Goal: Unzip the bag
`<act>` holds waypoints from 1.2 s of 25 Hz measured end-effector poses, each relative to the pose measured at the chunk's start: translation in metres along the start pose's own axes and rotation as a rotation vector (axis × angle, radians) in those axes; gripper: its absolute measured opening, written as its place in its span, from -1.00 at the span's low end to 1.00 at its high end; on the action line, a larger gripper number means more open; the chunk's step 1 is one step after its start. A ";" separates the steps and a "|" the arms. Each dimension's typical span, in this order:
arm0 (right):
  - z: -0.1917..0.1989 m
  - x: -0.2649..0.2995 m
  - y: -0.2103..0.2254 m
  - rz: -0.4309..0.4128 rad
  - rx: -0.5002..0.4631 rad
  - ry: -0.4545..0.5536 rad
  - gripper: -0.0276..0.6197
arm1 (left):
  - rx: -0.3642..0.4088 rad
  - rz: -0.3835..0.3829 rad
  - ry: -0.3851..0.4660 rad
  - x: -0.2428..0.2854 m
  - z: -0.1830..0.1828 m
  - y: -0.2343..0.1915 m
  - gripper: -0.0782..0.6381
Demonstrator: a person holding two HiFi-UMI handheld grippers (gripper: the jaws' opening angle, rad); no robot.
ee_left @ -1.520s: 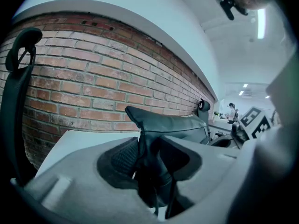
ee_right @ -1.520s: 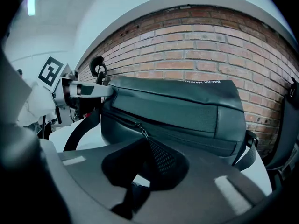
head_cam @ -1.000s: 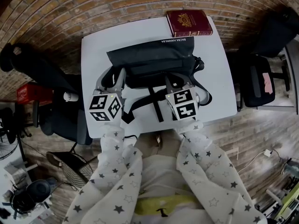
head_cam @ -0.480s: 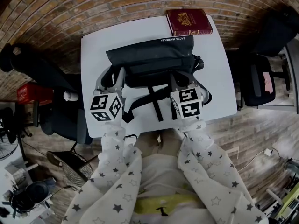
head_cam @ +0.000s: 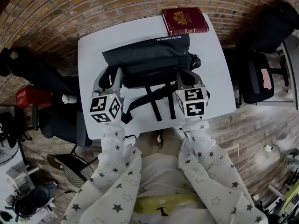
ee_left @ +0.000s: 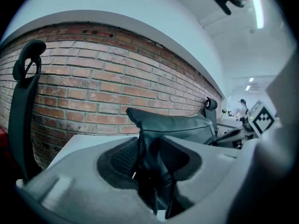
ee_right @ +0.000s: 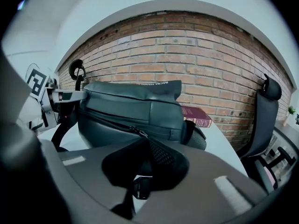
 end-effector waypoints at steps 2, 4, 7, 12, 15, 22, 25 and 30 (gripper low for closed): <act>0.001 -0.002 0.005 0.015 0.009 0.000 -0.86 | 0.004 -0.006 0.004 0.000 0.000 0.000 -0.38; 0.003 -0.004 0.009 0.026 0.015 0.000 -0.86 | 0.008 -0.011 0.007 0.000 0.000 0.000 -0.38; 0.005 -0.007 0.015 0.042 0.022 -0.001 -0.86 | 0.012 -0.013 0.007 0.000 0.000 0.001 -0.38; 0.007 -0.011 0.029 0.079 0.046 -0.002 -0.86 | 0.010 -0.015 0.008 0.001 0.001 0.000 -0.38; 0.010 -0.013 0.036 0.097 0.059 -0.006 -0.86 | 0.010 -0.016 0.008 0.001 0.001 0.000 -0.38; 0.016 -0.017 0.049 0.130 0.085 -0.012 -0.86 | 0.011 -0.025 0.009 0.000 0.001 0.000 -0.38; 0.017 -0.017 0.051 0.132 0.087 -0.011 -0.86 | 0.014 -0.027 0.009 0.001 0.001 0.001 -0.38; 0.019 -0.017 0.050 0.075 0.101 0.043 -0.84 | -0.052 0.000 -0.003 0.002 0.002 0.000 -0.37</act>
Point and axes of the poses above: the fingertips, and each gripper's own axes: x forward along the fingers, y to its right, z out of its underside, the point moved 3 cm from there along -x, backward along the fingers, and after that the axes turned 7 degrees about -x, right-handed, at the moved point
